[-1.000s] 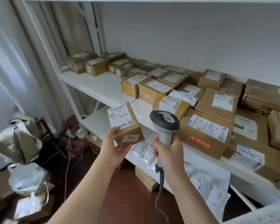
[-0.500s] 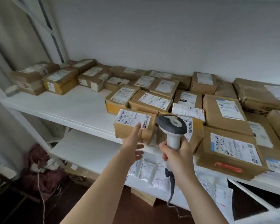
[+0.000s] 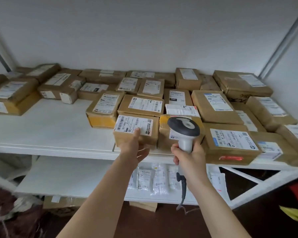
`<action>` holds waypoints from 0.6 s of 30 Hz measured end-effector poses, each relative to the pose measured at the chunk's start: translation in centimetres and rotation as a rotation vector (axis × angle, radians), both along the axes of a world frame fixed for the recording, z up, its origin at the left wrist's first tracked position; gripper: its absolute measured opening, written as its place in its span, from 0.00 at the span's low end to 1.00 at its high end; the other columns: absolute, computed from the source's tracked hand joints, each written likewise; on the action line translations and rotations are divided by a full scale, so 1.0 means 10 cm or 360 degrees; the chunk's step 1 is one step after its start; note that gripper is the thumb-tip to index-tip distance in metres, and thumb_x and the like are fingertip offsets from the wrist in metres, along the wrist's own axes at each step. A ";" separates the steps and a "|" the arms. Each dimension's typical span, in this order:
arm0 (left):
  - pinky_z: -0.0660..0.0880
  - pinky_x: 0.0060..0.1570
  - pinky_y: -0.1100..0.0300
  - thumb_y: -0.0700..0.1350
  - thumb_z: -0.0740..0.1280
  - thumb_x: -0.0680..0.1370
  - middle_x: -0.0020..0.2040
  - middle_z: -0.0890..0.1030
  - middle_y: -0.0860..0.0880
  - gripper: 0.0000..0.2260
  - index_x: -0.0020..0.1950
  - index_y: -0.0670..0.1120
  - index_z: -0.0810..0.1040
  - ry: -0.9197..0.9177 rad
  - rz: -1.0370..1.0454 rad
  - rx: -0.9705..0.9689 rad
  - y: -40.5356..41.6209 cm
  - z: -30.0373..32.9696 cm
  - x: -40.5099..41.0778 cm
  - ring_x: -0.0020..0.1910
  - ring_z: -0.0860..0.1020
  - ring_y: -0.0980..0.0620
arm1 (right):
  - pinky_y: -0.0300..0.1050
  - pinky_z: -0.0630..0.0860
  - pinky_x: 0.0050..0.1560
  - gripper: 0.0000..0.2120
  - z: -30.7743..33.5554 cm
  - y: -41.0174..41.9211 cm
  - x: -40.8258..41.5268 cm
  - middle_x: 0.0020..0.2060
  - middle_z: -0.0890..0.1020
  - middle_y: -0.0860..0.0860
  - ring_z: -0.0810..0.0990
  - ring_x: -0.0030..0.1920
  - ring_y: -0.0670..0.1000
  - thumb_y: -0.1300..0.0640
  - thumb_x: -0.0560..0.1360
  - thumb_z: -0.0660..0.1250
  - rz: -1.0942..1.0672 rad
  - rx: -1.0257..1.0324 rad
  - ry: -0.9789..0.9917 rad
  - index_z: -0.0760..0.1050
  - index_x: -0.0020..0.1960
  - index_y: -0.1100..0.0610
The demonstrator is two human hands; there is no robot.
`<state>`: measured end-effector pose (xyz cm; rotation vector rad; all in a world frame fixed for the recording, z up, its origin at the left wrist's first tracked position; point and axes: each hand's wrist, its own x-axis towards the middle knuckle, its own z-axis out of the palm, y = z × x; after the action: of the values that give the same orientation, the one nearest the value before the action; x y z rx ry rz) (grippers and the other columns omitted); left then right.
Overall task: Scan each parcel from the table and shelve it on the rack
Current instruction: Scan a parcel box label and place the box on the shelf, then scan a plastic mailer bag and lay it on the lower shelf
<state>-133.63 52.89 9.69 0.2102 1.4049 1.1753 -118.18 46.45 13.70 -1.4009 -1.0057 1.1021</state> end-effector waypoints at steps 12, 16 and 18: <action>0.76 0.49 0.44 0.52 0.79 0.67 0.32 0.73 0.53 0.23 0.36 0.48 0.64 0.0098 0.0415 0.0367 -0.32 -0.10 0.84 0.30 0.66 0.53 | 0.37 0.72 0.31 0.08 0.12 -0.29 0.63 0.38 0.77 0.55 0.72 0.28 0.45 0.68 0.75 0.68 -0.0181 0.0011 0.0025 0.74 0.51 0.59; 0.68 0.43 0.54 0.37 0.66 0.77 0.30 0.63 0.50 0.17 0.33 0.47 0.62 0.0227 0.0330 0.0522 -0.35 0.18 1.44 0.30 0.61 0.52 | 0.35 0.73 0.32 0.09 0.24 -0.48 1.13 0.38 0.78 0.54 0.73 0.28 0.43 0.67 0.75 0.68 -0.0283 0.0035 0.0097 0.74 0.53 0.56; 0.65 0.40 0.62 0.34 0.62 0.78 0.30 0.63 0.51 0.15 0.34 0.46 0.63 0.0229 0.0269 0.0661 -0.39 0.33 1.87 0.28 0.61 0.55 | 0.34 0.74 0.32 0.10 0.29 -0.58 1.48 0.37 0.79 0.53 0.74 0.28 0.42 0.66 0.75 0.69 -0.0355 0.0052 0.0087 0.74 0.53 0.55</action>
<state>-114.95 49.03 12.97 0.4829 1.3072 1.6149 -103.34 40.61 16.61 -1.4116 -0.8036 0.9495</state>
